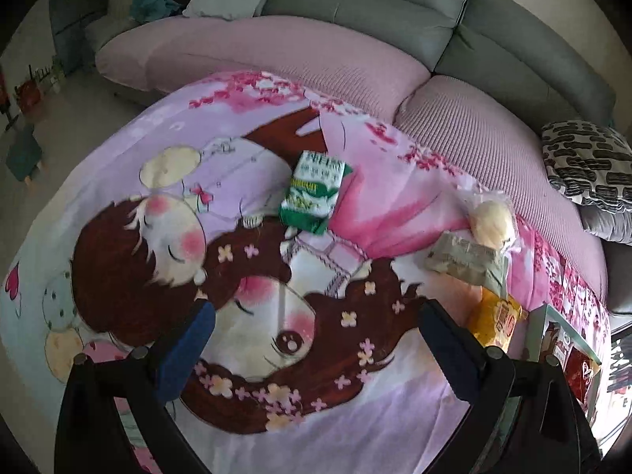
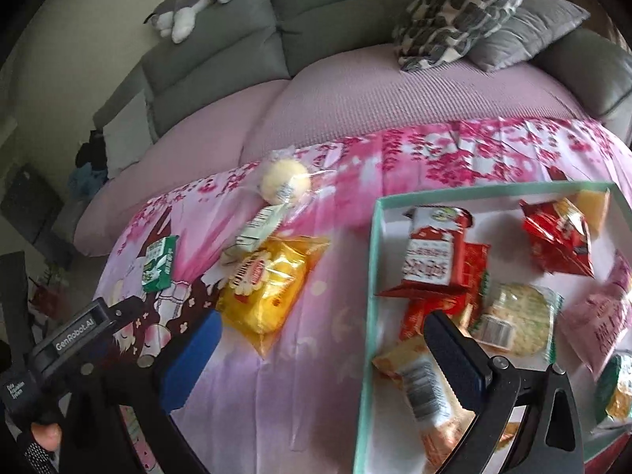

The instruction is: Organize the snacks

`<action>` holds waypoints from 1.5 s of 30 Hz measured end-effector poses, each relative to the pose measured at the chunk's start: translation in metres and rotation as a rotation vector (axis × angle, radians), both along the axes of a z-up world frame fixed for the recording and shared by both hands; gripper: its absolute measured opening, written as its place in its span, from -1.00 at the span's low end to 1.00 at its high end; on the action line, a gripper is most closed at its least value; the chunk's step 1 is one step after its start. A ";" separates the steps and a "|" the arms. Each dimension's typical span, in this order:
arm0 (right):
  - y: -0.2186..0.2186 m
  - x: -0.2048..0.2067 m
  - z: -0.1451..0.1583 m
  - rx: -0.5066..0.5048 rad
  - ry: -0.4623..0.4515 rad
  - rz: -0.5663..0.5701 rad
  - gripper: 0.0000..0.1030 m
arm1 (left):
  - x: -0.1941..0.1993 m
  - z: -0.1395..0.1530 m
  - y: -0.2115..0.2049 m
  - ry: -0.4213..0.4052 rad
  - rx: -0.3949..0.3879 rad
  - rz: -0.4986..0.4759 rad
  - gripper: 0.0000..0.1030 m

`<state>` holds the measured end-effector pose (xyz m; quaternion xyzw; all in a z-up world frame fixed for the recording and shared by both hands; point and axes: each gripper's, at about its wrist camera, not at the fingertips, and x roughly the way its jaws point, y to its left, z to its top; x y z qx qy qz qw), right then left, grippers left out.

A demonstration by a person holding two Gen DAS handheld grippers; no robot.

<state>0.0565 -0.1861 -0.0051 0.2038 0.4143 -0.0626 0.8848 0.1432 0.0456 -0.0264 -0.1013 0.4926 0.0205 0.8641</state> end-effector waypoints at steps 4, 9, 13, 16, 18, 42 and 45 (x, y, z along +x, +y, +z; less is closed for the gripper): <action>0.012 0.004 0.001 -0.022 -0.017 0.022 1.00 | 0.008 0.006 0.014 -0.022 -0.001 0.017 0.99; 0.025 0.016 0.000 -0.019 -0.004 0.035 1.00 | 0.030 0.007 0.033 -0.010 0.009 -0.001 0.98; 0.037 0.033 -0.005 -0.045 0.028 0.048 1.00 | 0.062 -0.003 0.038 0.051 0.061 -0.086 0.98; 0.040 0.045 -0.010 -0.044 0.056 0.042 0.98 | 0.085 -0.012 0.040 0.086 0.047 -0.125 0.98; 0.039 0.056 -0.014 -0.035 0.074 0.024 0.98 | 0.098 -0.019 0.038 0.111 0.042 -0.150 0.98; 0.042 0.076 -0.045 0.001 0.190 -0.001 -0.06 | 0.108 -0.045 -0.002 0.114 0.169 -0.251 -0.21; 0.040 0.067 -0.042 0.012 0.186 -0.008 -0.14 | 0.094 -0.043 0.000 0.117 0.136 -0.227 -0.21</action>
